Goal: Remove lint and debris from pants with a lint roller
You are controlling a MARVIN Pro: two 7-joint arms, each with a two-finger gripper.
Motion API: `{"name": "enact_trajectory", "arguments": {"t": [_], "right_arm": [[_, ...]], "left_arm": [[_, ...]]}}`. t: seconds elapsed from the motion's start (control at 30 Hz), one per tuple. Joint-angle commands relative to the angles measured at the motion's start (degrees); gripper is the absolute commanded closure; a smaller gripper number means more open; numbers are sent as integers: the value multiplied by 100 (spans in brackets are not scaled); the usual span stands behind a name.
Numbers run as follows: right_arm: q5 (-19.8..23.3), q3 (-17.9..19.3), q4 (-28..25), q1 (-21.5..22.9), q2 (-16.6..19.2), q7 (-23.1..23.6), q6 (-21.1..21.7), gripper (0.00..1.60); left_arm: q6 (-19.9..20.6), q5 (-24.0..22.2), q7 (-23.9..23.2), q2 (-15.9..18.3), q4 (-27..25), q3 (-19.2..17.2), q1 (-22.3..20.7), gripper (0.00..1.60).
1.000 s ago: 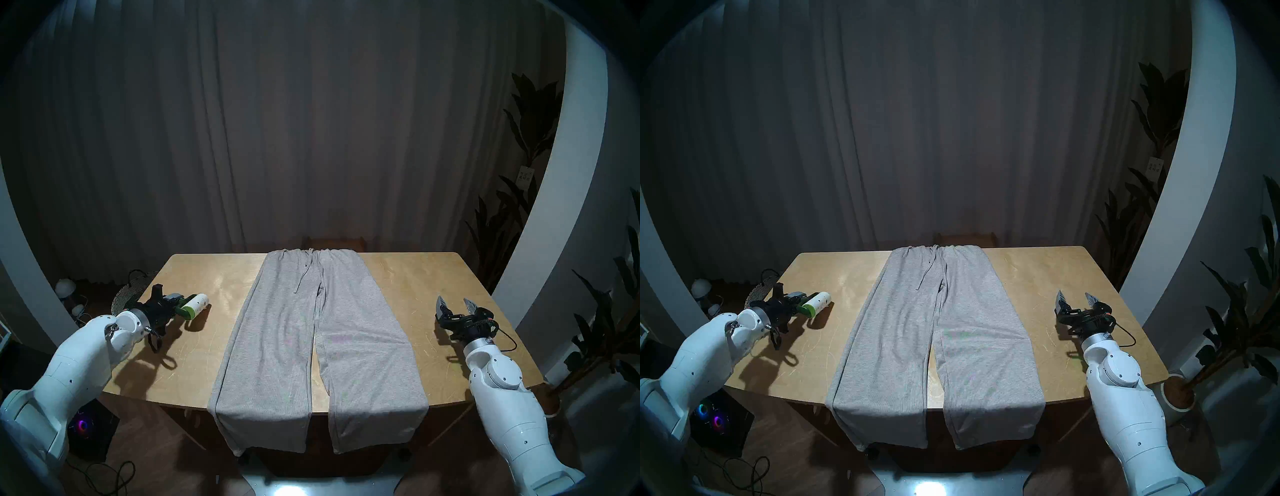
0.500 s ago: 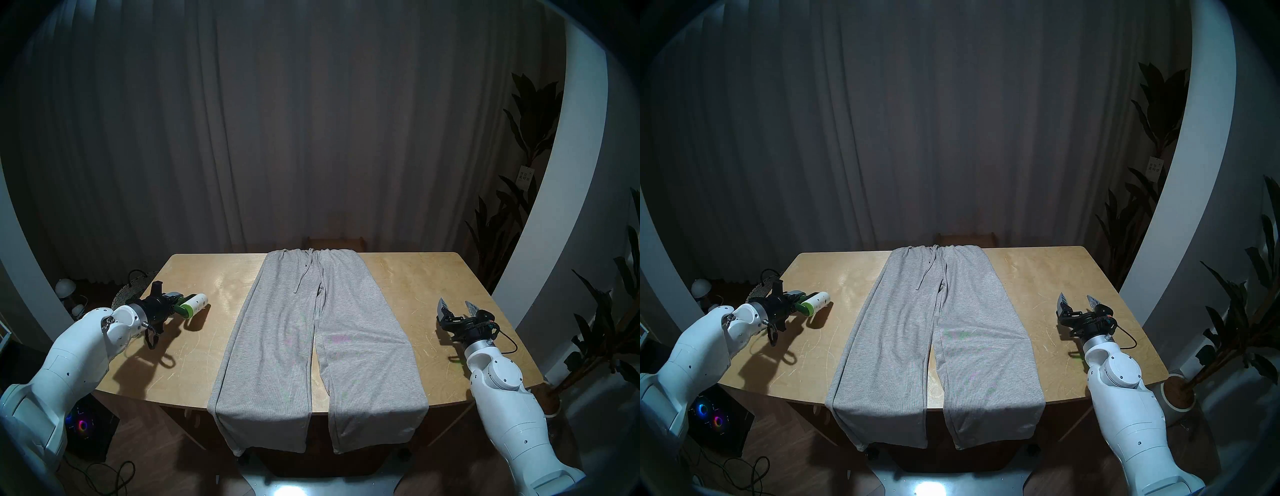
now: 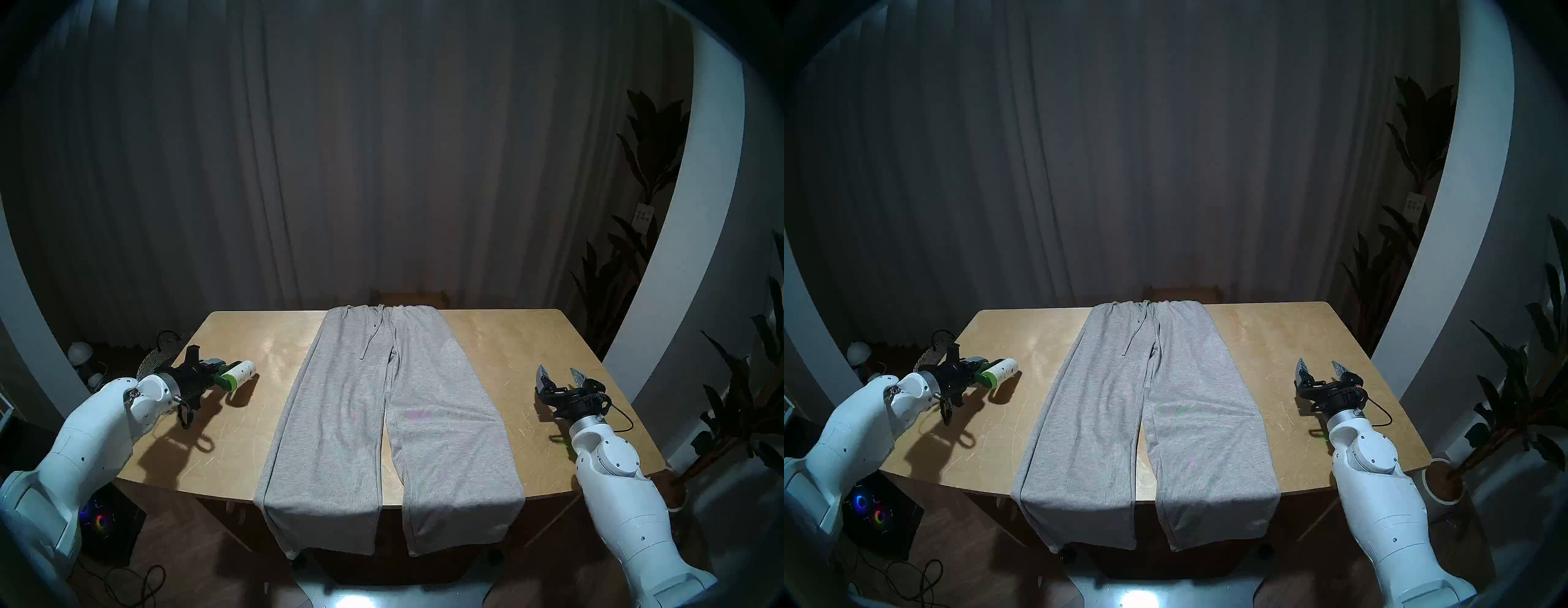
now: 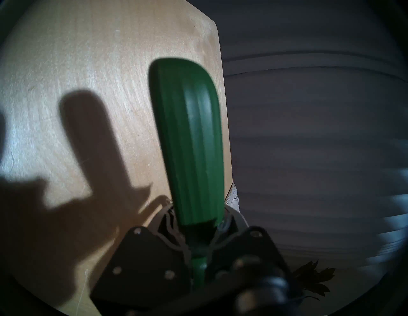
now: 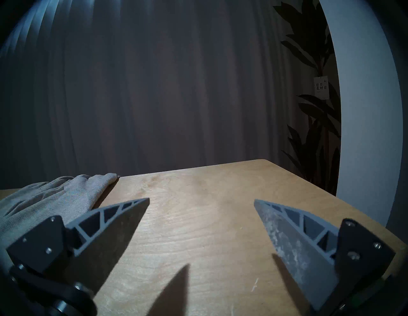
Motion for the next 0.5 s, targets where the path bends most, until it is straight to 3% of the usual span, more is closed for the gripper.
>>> {"name": "enact_trajectory", "arguments": {"t": [0.0,0.17,0.3,0.33,0.47], "right_arm": [[-6,-22,-67,205,31,96,-82,0],[-26,-13,-89,338,40,142,-69,0],[-37,4,-68,395,51,183,-65,0],[-42,5,-52,411,58,198,-78,0],[-48,18,-13,449,61,223,-90,0]], "left_arm": [[-170,-468,621,-50,29,-184,-121,160],[-254,-682,851,-74,282,-165,-132,160],[-348,-866,1285,-3,191,-231,-89,160],[-348,-721,1250,68,119,-169,-70,160],[-376,-842,1318,140,-69,-240,50,160]]}}
